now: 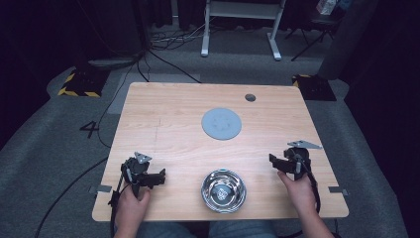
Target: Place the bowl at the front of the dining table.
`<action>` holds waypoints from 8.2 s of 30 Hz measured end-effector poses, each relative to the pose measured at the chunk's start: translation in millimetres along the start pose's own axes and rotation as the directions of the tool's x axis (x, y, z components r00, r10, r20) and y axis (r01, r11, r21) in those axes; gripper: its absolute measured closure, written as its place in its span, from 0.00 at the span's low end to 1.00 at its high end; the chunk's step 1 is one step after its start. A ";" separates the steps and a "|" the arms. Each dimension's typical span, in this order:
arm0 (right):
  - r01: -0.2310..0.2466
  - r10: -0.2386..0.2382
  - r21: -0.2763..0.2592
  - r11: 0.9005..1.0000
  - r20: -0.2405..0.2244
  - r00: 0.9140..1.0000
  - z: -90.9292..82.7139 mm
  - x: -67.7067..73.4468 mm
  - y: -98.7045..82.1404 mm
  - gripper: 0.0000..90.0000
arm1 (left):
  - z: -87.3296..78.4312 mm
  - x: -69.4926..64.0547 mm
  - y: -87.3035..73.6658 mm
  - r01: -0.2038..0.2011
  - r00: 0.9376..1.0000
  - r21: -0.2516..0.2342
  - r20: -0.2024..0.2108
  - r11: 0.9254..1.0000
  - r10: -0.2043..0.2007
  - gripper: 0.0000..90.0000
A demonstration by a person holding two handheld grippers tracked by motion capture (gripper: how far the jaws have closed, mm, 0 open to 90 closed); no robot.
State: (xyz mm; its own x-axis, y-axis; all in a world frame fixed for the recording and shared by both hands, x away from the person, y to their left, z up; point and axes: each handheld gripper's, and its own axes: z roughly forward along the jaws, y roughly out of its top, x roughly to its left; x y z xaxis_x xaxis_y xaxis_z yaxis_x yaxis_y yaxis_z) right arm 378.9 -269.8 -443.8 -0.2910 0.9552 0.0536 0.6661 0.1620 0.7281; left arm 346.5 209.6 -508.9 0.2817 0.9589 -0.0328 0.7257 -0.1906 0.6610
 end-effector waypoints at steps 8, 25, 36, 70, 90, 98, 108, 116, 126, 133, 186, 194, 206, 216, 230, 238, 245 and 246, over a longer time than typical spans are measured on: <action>0.019 -0.019 0.006 1.000 -0.028 0.999 -6.4 11.1 4.2 0.42 | 0.0 0.0 0.0 0.001 1.000 0.001 0.000 1.000 -0.001 0.01; 0.082 -0.081 0.011 0.997 -0.097 0.992 -21.5 48.1 10.0 0.43 | 0.0 0.0 0.0 0.000 1.000 0.000 0.000 1.000 0.000 0.01; 0.131 -0.125 0.036 0.991 -0.135 0.983 -23.2 74.8 6.2 0.43 | 0.0 0.0 0.0 0.001 1.000 0.001 0.000 1.000 -0.001 0.01; 0.196 -0.140 0.205 0.959 -0.259 0.956 1.1 116.0 -10.9 0.43 | 0.0 0.0 0.0 0.000 1.000 0.000 0.000 1.000 0.000 0.01; 0.189 -0.029 0.382 0.904 -0.387 0.921 31.8 106.7 -18.8 0.85 | 0.0 0.0 0.0 0.000 1.000 0.000 0.000 1.000 0.000 0.00; 0.156 0.043 0.414 0.897 -0.431 0.901 38.2 101.3 -17.6 0.89 | 0.0 0.0 0.0 0.000 1.000 0.000 0.000 1.000 0.000 0.00; 0.156 0.048 0.426 0.891 -0.430 0.901 40.8 102.7 -17.9 0.89 | 0.0 0.0 0.0 0.000 1.000 0.000 0.000 1.000 0.000 0.01; 0.155 0.039 0.412 0.898 -0.426 0.904 38.8 104.4 -17.7 0.95 | 0.0 0.0 0.0 0.000 1.000 0.000 0.000 1.000 0.000 0.01; 0.169 -0.021 0.347 0.922 -0.392 0.920 23.8 102.9 -8.7 0.96 | 0.0 0.0 0.0 0.000 1.000 0.000 0.000 1.000 0.000 0.01; 0.190 -0.083 0.293 0.937 -0.340 0.937 14.1 98.8 0.1 0.96 | 0.0 0.0 0.0 0.001 1.000 0.001 0.000 1.000 -0.001 0.01; 0.180 -0.180 0.009 0.984 0.019 0.984 18.0 74.9 111.9 0.96 | 1.3 0.0 1.5 0.011 1.000 0.000 -0.007 1.000 -0.011 0.01; 0.154 -0.152 -0.021 0.988 0.046 0.987 25.8 75.1 135.3 0.96 | 1.1 -0.1 1.2 0.011 1.000 0.001 -0.008 1.000 -0.011 0.01; 0.137 -0.135 -0.035 0.990 0.064 0.989 44.6 81.2 159.7 0.96 | 0.0 -0.3 -0.1 0.008 1.000 0.000 -0.007 1.000 -0.008 0.01; 0.074 -0.071 -0.042 0.996 0.069 0.995 55.0 79.9 184.3 0.96 | -0.5 -0.8 -0.7 0.009 1.000 0.000 -0.007 1.000 -0.009 0.01; -0.016 0.019 -0.045 0.999 0.053 0.998 65.9 68.7 203.8 0.96 | 0.6 -0.1 0.7 0.009 1.000 0.001 -0.009 1.000 -0.009 0.00; -0.011 0.013 -0.042 0.999 0.060 0.998 75.1 75.2 217.9 0.95 | 0.5 -0.2 0.7 0.010 1.000 0.002 -0.009 1.000 -0.010 0.00; 0.018 -0.017 -0.033 0.999 0.057 0.998 81.6 82.3 226.2 0.95 | 0.6 0.0 0.7 0.007 1.000 0.000 -0.010 1.000 -0.007 0.00; 0.025 -0.023 -0.031 0.999 0.058 0.998 83.7 83.4 227.6 0.95 | 0.5 -0.2 0.5 0.009 1.000 -0.001 -0.009 1.000 -0.009 0.01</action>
State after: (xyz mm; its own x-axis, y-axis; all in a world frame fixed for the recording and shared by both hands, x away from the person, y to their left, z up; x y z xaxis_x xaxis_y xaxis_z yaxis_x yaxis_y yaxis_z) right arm 563.7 -132.6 -330.8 -0.2659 0.9640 -0.0027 0.6367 0.1778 0.7503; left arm 347.2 209.2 -508.9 0.2689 0.9627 -0.0319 0.7278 -0.1813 0.6614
